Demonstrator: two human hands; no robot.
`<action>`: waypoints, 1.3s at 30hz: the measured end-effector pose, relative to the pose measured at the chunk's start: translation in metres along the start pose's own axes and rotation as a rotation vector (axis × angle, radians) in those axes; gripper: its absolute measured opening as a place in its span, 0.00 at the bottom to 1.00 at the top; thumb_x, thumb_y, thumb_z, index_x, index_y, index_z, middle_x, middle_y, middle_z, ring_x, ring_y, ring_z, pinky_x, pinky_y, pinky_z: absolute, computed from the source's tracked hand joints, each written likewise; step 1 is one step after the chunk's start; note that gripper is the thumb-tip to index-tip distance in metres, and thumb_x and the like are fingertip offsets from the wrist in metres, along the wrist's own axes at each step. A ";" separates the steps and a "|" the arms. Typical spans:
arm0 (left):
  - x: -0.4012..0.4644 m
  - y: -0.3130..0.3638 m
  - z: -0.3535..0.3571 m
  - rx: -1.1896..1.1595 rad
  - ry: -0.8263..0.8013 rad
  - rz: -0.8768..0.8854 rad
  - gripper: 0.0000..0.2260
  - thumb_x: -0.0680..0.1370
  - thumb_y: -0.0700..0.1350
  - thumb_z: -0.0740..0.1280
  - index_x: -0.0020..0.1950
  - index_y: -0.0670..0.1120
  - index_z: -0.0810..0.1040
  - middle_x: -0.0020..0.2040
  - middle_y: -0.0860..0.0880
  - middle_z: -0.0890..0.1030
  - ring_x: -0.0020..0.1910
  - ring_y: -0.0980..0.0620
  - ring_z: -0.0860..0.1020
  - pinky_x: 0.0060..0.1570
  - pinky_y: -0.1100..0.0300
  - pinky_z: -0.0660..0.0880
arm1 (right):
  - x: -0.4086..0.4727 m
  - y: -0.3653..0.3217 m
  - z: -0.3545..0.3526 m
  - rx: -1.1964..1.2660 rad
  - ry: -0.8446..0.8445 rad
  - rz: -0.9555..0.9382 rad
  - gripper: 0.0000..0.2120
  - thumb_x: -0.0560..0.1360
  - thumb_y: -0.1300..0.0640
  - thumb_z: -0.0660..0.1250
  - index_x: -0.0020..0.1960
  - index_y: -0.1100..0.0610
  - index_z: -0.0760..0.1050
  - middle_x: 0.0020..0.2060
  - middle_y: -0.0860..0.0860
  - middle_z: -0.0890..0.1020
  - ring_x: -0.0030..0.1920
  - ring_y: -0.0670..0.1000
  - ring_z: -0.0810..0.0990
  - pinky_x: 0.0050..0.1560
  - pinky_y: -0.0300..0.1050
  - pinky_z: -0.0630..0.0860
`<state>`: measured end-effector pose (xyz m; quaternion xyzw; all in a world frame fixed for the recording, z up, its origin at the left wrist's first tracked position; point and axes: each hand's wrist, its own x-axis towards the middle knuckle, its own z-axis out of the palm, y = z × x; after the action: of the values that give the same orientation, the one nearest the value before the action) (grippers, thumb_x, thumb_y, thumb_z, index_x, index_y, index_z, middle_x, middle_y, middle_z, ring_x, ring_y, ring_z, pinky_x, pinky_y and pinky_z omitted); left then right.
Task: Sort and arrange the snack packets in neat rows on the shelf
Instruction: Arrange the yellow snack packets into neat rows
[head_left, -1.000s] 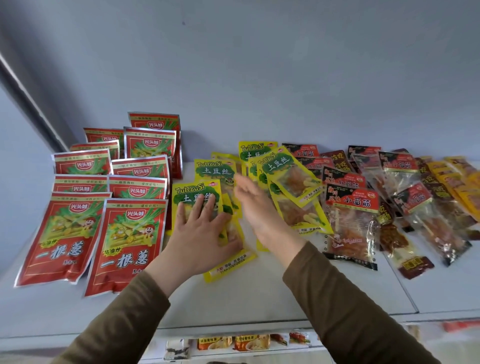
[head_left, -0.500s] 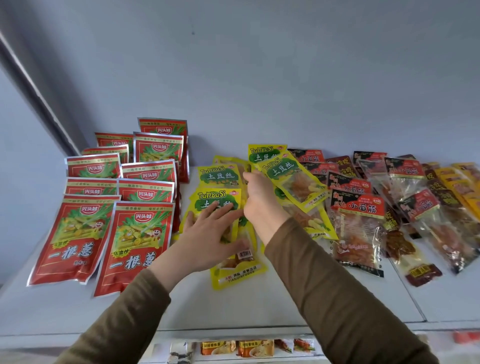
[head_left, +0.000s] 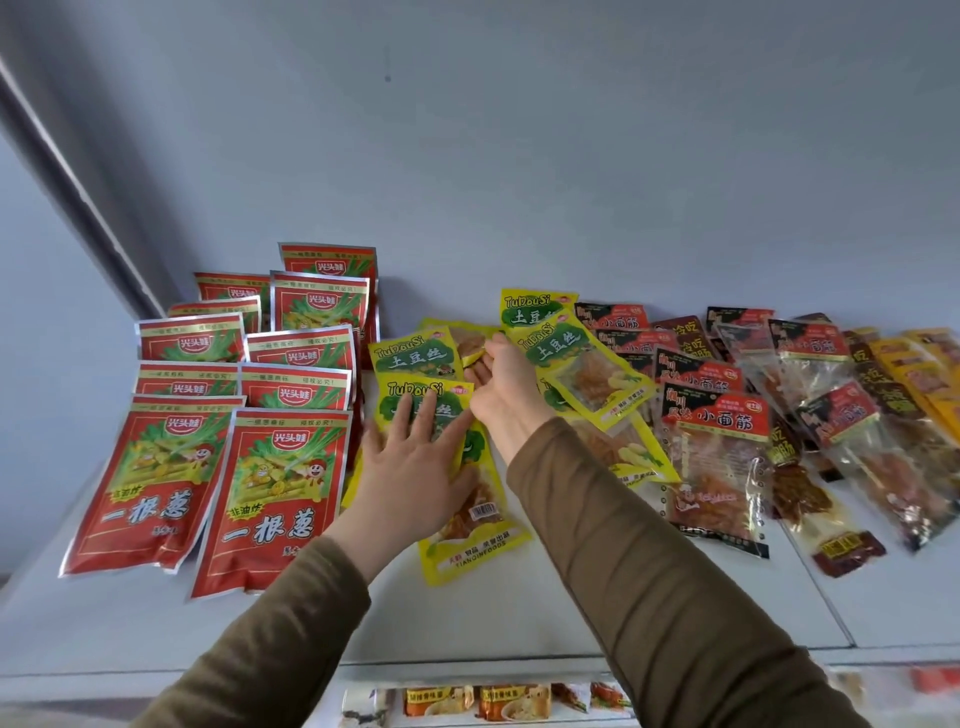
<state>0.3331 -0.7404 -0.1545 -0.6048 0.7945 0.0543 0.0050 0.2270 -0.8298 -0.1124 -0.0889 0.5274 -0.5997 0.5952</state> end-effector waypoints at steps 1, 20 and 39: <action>0.000 0.000 0.001 0.002 0.009 0.006 0.31 0.83 0.66 0.50 0.83 0.61 0.44 0.85 0.45 0.45 0.83 0.39 0.41 0.77 0.31 0.45 | -0.001 0.000 0.002 -0.010 0.002 -0.025 0.13 0.83 0.62 0.59 0.65 0.54 0.75 0.57 0.54 0.77 0.47 0.50 0.76 0.44 0.42 0.71; -0.024 0.002 0.010 -0.481 0.186 0.077 0.33 0.78 0.68 0.47 0.83 0.62 0.49 0.84 0.54 0.49 0.83 0.52 0.44 0.80 0.43 0.44 | 0.003 -0.013 -0.002 -0.836 -0.296 -0.340 0.14 0.84 0.49 0.59 0.62 0.58 0.71 0.52 0.56 0.75 0.50 0.53 0.77 0.51 0.42 0.67; 0.018 -0.020 -0.033 -1.259 0.047 -0.367 0.46 0.80 0.48 0.72 0.84 0.51 0.39 0.84 0.49 0.51 0.82 0.46 0.55 0.79 0.47 0.56 | 0.011 0.008 -0.045 -0.515 -0.318 -0.092 0.33 0.80 0.49 0.65 0.82 0.49 0.55 0.80 0.51 0.61 0.77 0.56 0.63 0.76 0.61 0.61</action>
<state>0.3491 -0.7659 -0.1250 -0.6188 0.4946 0.4942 -0.3581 0.1962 -0.8127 -0.1434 -0.3535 0.5577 -0.4512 0.6003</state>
